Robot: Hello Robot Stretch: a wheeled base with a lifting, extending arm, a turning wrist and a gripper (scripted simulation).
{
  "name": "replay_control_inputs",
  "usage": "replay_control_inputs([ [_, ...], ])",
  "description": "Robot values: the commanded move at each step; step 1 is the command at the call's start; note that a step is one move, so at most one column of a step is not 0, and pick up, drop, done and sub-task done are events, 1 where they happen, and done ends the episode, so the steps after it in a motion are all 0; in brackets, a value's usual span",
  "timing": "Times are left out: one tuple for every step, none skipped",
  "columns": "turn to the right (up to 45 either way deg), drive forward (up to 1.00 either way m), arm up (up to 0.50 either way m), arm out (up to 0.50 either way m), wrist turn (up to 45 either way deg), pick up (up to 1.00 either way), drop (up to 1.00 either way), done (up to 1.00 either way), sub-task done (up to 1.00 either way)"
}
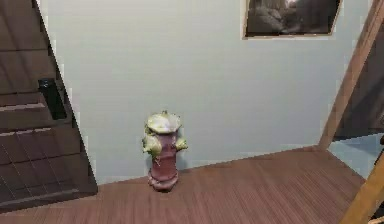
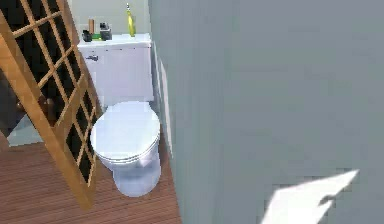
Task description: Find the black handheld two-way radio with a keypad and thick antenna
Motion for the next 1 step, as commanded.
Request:
replay_control_inputs([
  [27.0, 0.00, 0.00, 0.00, 0.0, 0.00, 0.00, 0.00, 0.00],
])
